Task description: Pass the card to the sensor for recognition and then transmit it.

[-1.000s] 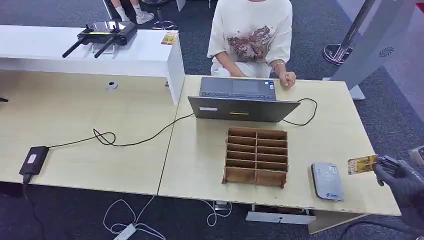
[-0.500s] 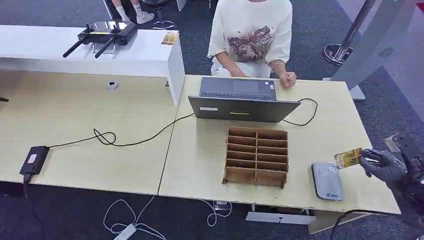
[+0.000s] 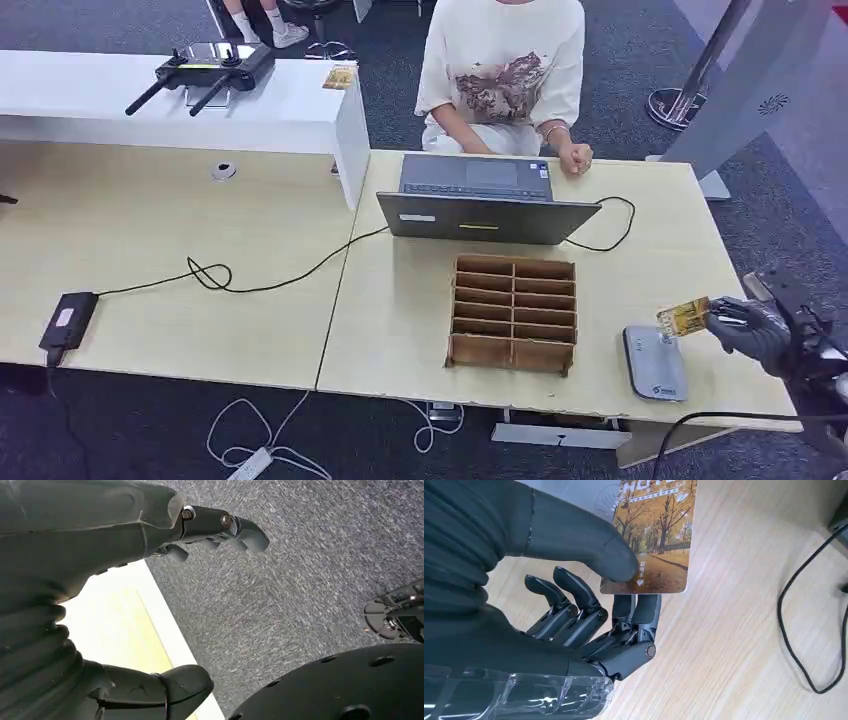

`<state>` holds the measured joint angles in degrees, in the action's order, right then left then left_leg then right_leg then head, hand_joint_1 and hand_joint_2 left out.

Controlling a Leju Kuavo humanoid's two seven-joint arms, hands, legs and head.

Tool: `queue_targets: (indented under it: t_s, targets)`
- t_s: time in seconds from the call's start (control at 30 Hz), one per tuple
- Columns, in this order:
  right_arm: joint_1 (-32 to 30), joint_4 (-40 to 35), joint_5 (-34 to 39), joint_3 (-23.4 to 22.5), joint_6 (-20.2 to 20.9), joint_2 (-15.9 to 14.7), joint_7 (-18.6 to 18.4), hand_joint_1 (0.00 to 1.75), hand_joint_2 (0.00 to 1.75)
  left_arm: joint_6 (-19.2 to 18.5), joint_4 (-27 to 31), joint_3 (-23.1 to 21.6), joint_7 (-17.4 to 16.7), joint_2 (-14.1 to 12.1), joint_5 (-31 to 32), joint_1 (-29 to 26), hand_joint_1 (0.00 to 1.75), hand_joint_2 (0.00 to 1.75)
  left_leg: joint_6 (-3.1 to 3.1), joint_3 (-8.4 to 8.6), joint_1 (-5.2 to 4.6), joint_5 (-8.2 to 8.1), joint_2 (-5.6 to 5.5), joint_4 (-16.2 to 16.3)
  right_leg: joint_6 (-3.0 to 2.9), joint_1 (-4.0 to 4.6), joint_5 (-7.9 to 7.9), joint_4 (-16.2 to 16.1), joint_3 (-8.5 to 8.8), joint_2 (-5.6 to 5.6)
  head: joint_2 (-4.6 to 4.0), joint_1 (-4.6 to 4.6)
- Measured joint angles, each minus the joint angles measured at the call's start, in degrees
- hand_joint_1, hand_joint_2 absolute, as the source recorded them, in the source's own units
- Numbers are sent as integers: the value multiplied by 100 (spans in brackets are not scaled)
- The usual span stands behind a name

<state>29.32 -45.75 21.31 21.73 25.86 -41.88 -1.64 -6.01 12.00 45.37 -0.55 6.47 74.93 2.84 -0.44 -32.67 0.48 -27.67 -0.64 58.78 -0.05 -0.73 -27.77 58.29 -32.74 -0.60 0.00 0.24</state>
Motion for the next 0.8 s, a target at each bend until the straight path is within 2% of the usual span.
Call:
queue_targets:
  t_s: [0.3, 0.8]
  targets:
    - [-15, 48, -168, 146, -135, 11, 0, 175, 175, -9, 0, 0, 5, 0, 61, -2, 0, 175, 0, 1, 0, 0, 0, 0, 0, 0, 0, 0, 0, 1, 0, 0]
    - [-173, -175, -286, 219, 94, -136, -251, 175, 175, -74, 0, 0, -2, -20, 103, -1, 0, 175, 0, 2, 0, 0, 1, 0, 0, 0, 0, 0, 0, 2, 0, -2]
